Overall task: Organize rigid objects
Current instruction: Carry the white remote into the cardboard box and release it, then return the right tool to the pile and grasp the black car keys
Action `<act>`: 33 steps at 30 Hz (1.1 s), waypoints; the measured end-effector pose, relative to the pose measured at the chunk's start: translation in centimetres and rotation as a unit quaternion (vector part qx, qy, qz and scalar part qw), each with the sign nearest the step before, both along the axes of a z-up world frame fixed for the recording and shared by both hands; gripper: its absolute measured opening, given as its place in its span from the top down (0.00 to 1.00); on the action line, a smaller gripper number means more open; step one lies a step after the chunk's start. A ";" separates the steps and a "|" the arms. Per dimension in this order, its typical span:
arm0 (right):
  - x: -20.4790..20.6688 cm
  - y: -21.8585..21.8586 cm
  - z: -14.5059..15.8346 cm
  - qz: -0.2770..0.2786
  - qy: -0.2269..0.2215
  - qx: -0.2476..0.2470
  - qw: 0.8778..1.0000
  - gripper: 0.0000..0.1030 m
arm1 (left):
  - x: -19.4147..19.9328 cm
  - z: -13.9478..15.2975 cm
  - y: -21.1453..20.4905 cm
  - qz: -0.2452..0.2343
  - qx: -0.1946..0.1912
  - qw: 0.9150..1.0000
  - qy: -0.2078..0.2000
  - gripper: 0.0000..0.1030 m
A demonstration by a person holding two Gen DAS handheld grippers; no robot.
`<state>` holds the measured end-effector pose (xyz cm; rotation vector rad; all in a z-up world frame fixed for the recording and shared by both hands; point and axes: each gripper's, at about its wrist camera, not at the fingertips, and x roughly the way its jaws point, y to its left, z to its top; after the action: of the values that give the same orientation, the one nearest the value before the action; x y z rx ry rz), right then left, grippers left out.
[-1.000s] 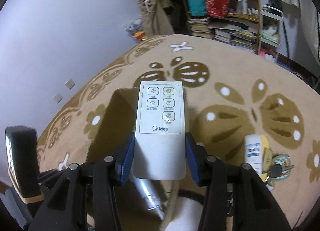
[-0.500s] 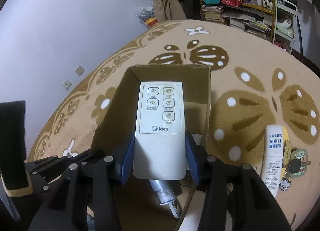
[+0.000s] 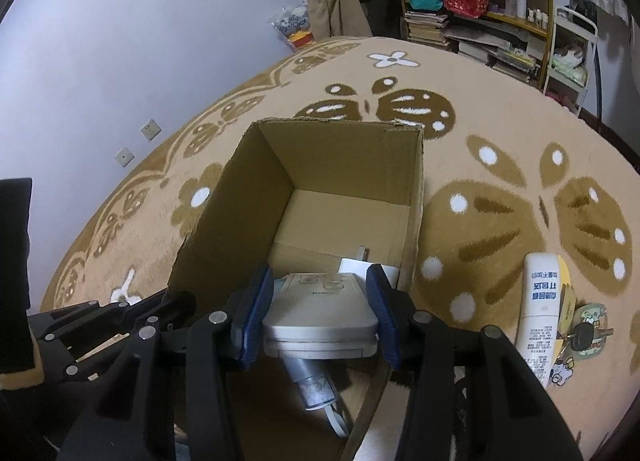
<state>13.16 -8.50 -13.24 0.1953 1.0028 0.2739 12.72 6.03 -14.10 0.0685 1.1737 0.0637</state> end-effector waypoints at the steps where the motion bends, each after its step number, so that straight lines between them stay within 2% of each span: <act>1: 0.0 -0.2 0.1 -0.002 0.002 0.004 1.000 0.50 | 0.0 0.0 0.0 0.000 0.000 1.000 0.000 0.92; 4: 0.0 -0.6 0.5 -0.009 -0.002 0.014 1.000 0.49 | 0.0 0.0 0.0 0.000 -0.002 1.000 0.001 0.92; 6: 0.0 -0.9 0.9 -0.014 -0.004 0.014 1.000 0.44 | -0.1 0.0 0.0 0.001 0.001 1.000 0.002 0.92; 9: -0.1 -1.7 1.9 -0.024 -0.011 0.011 1.000 0.25 | -0.1 -0.2 0.0 0.001 0.001 1.000 0.003 0.92; 11: -0.2 -2.3 2.5 -0.032 -0.013 0.005 0.999 0.08 | -0.1 -0.2 0.0 0.001 0.000 1.000 0.003 0.92; 13: -0.3 -3.0 3.0 -0.040 -0.015 0.001 0.999 0.00 | -0.1 -0.3 0.0 0.001 0.000 1.000 0.003 0.92; 18: -0.9 -4.5 4.0 -0.052 -0.024 -0.033 0.998 0.00 | -0.1 -0.2 0.0 0.001 -0.001 1.000 0.004 0.93; 22: -2.0 -6.1 3.8 -0.062 -0.024 -0.062 0.996 0.00 | -0.1 -0.2 0.2 0.003 -0.006 1.000 0.004 0.93; 29: -2.1 -8.7 2.1 -0.099 0.019 -0.068 0.993 0.00 | -0.1 -0.2 0.1 0.002 -0.001 1.000 0.003 0.93; 33: -2.4 -9.0 0.5 -0.096 0.056 -0.094 0.989 0.00 | -0.2 -0.2 0.0 0.001 0.001 1.000 0.003 0.93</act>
<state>10.72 -17.52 -12.74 0.1348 1.1053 -0.0086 12.51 6.08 -14.32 0.0696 1.1802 0.0666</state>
